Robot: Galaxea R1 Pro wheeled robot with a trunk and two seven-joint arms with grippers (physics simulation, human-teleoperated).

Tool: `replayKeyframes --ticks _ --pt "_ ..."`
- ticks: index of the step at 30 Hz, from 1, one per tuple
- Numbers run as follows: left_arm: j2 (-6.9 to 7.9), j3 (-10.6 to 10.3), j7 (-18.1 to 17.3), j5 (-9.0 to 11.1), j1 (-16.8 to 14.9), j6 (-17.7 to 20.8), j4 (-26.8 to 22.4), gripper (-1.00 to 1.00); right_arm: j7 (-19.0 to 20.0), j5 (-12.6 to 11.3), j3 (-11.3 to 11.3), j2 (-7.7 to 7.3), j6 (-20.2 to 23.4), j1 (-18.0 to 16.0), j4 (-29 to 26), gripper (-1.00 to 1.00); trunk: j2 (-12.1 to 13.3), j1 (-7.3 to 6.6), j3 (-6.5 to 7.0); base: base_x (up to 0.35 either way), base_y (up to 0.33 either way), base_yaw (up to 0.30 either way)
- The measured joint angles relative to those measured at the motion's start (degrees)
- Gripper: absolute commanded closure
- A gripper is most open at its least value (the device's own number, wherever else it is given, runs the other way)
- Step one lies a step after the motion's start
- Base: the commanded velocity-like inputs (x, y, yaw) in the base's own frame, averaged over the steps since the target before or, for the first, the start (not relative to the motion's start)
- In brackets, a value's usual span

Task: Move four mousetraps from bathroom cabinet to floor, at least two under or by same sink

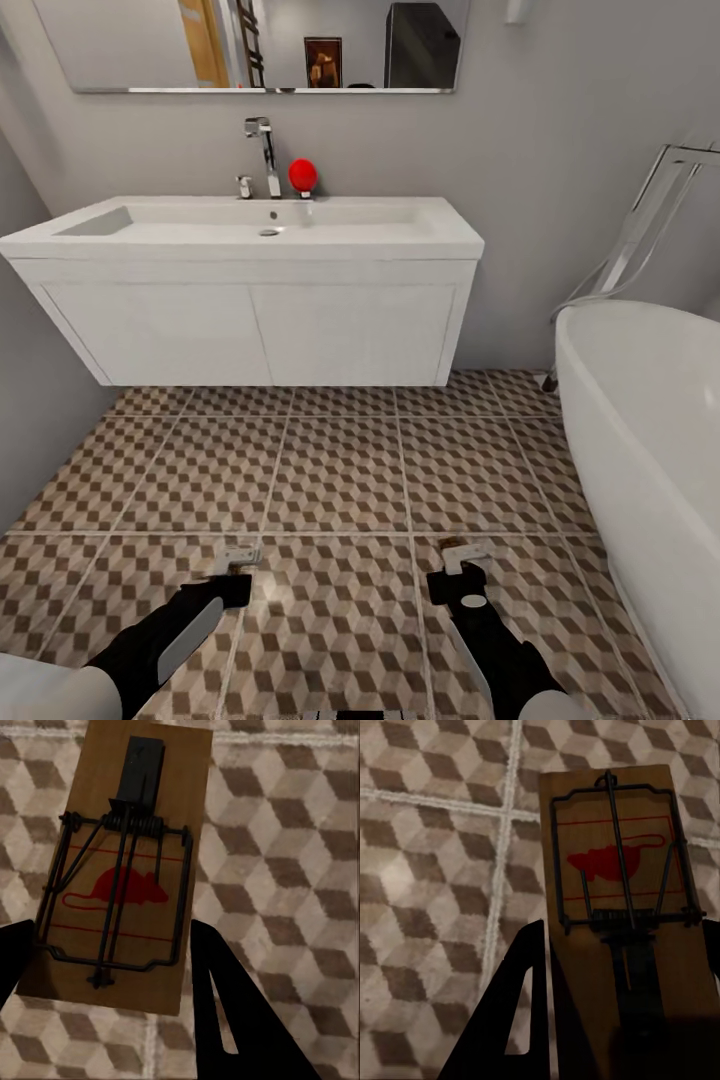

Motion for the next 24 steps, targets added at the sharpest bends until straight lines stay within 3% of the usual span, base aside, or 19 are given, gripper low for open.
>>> replayKeyframes --ticks 8,15,24 --pt "0.15 -0.29 -0.03 -0.34 0.66 -20.35 4.20 1.00 0.14 0.00 0.00 -0.09 -1.48 0.00 0.32 1.00 -3.21 1.76 -2.17 0.000 0.000 0.000" --pt "0.11 -3.26 0.08 -0.99 0.69 -23.39 5.82 1.00 0.15 0.00 -0.01 -0.16 -1.74 0.00 0.40 1.00 -6.02 3.30 -4.06 0.000 0.000 0.000" --pt "0.11 -3.84 0.11 -1.03 0.69 -23.65 5.94 1.00 0.15 0.04 -0.01 -0.16 -1.81 0.00 0.40 1.00 -9.63 5.27 -6.49 0.000 0.000 0.000"
